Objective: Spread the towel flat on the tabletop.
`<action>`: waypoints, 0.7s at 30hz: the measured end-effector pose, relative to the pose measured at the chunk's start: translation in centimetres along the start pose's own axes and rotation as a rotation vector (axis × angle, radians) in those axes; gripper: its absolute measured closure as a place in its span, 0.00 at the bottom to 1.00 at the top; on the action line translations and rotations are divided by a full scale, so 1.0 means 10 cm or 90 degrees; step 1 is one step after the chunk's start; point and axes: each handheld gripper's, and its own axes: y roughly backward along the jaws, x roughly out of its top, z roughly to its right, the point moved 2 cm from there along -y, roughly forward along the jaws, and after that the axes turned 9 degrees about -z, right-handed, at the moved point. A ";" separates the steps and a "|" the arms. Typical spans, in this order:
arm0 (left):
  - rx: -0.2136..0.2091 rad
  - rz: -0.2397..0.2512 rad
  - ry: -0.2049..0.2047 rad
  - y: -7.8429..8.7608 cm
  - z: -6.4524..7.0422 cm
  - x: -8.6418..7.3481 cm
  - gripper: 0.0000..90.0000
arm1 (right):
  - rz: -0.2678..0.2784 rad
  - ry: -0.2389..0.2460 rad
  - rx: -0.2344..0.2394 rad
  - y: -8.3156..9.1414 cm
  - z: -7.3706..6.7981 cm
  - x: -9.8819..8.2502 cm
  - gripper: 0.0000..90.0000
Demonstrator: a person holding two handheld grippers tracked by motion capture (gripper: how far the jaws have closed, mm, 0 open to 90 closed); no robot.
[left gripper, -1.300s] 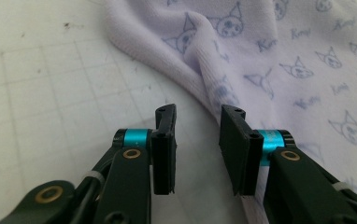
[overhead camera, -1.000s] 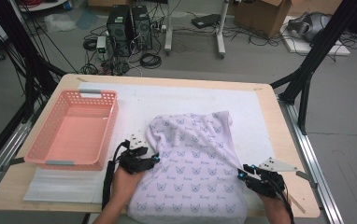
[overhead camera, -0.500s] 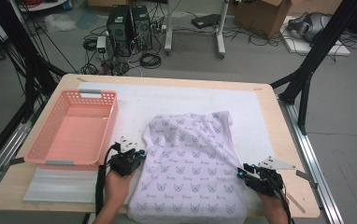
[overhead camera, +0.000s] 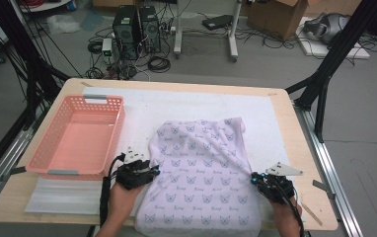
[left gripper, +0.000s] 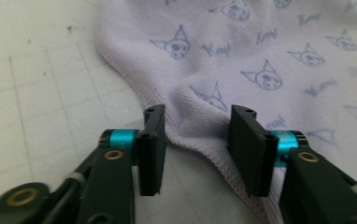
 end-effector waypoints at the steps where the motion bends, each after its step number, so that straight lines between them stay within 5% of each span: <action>1: 0.005 -0.002 -0.018 -0.01 0.01 0.01 0.81 | 0.002 -0.008 -0.010 0.00 0.03 0.00 0.96; 2: 0.009 -0.009 -0.020 -0.01 0.02 0.03 0.95 | 0.005 -0.017 -0.012 -0.01 0.04 -0.01 0.95; 4: 0.069 0.006 -0.015 0.03 -0.02 0.06 0.96 | 0.006 -0.013 -0.017 0.00 0.05 -0.01 0.94; 5: 0.081 0.020 0.014 0.07 -0.09 0.08 0.96 | 0.008 -0.012 -0.014 0.00 0.04 -0.01 0.88; 7: 0.087 0.017 0.028 0.09 -0.17 0.09 0.96 | 0.021 -0.020 0.008 0.03 0.04 -0.03 0.75; 10: 0.095 0.021 0.024 0.08 -0.18 0.06 0.96 | 0.056 -0.057 0.038 0.11 0.11 -0.05 0.68; 12: 0.084 0.026 0.042 0.09 -0.18 0.04 0.87 | 0.069 -0.072 0.041 0.16 0.16 -0.07 0.67; 15: 0.046 0.026 0.049 0.12 -0.14 0.00 0.62 | 0.066 -0.082 0.042 0.18 0.18 -0.11 0.64; 21: 0.011 0.008 0.037 0.18 -0.06 -0.18 0.55 | 0.029 -0.057 0.059 0.09 0.08 -0.09 0.66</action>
